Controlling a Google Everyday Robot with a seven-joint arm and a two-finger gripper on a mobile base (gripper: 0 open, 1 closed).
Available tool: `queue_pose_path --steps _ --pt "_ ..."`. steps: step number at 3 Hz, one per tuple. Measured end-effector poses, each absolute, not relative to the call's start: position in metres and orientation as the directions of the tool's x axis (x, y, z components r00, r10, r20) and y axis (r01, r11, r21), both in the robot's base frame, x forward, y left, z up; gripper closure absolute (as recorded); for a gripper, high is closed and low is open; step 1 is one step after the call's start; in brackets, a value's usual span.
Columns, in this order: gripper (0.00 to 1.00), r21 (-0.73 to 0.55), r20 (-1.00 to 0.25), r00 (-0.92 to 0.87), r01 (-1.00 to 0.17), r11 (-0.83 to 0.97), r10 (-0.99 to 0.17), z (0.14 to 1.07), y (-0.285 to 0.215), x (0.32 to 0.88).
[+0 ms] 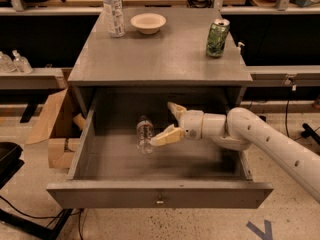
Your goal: Place water bottle into top drawer
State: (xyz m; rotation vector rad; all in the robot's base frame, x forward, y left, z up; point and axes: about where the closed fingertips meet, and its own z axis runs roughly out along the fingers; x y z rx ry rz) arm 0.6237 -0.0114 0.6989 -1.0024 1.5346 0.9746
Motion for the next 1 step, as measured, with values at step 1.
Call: queue_pose_path --steps 1 --pt "0.0 0.092 -0.983 -0.138 -0.941 0.327 -0.119 0.6989 -0.0114 0.6237"
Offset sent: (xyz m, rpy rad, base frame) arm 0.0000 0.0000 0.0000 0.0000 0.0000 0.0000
